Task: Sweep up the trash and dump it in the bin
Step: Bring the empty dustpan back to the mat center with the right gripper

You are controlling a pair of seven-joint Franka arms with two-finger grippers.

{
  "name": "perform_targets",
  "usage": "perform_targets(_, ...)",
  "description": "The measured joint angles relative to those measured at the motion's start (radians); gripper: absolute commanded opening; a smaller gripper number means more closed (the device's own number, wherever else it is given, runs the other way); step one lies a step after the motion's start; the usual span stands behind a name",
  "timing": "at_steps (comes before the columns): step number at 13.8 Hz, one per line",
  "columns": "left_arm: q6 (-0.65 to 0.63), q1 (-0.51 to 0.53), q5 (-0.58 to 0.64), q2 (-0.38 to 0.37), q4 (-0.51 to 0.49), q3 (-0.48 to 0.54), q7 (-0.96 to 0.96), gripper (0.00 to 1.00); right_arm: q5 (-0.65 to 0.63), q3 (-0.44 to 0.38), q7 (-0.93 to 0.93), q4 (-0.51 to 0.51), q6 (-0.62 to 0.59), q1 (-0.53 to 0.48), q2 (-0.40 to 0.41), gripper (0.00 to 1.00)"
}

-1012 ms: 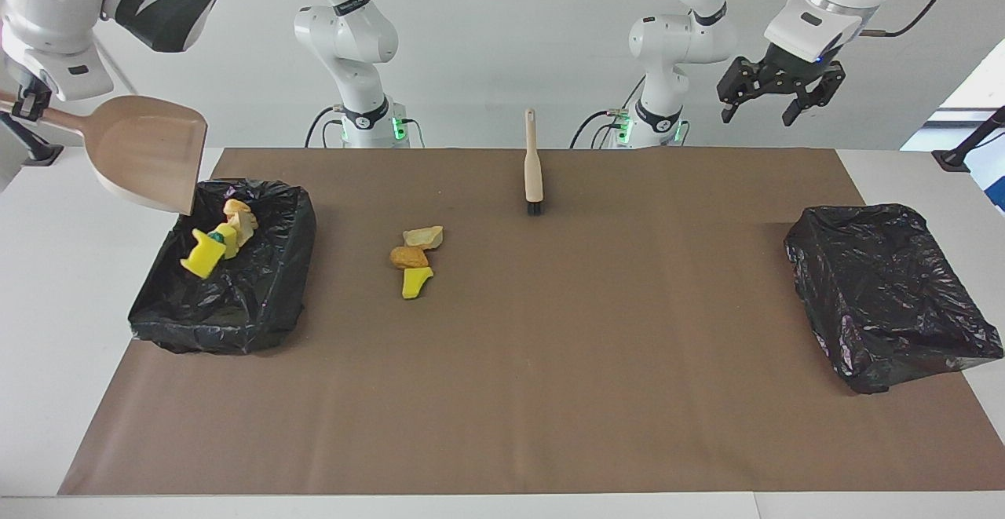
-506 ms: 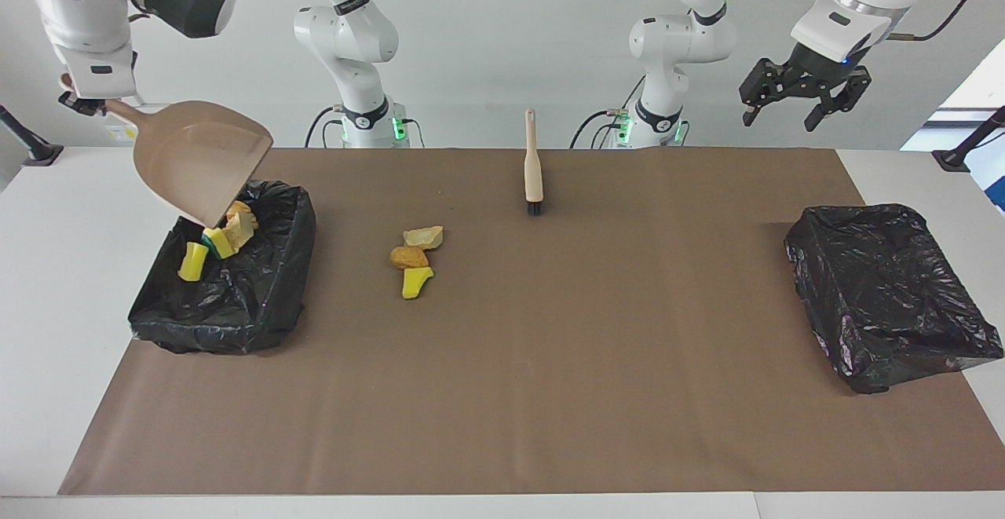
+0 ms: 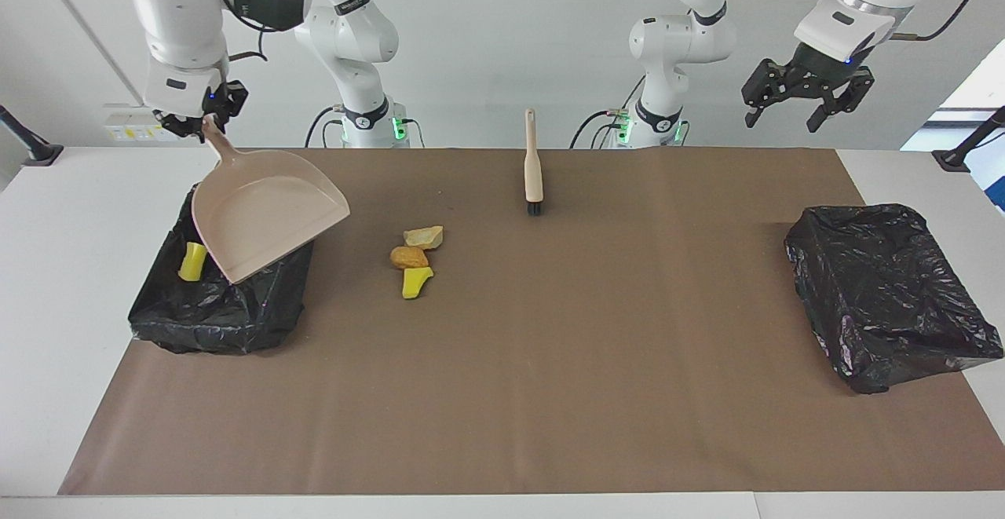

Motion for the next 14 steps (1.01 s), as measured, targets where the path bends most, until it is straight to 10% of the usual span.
perform_targets(8, 0.006, -0.100, 0.001, -0.005, 0.001, 0.111, 0.007, 1.00, 0.148, 0.077, 1.019, 0.167, 0.100, 0.271, 0.307, 0.00)
perform_targets(14, 0.005, -0.086, 0.001, -0.005, 0.001, 0.111, 0.034, 1.00, 0.274, 0.078, 1.275, 0.322, 0.254, 0.428, 0.510, 0.00)
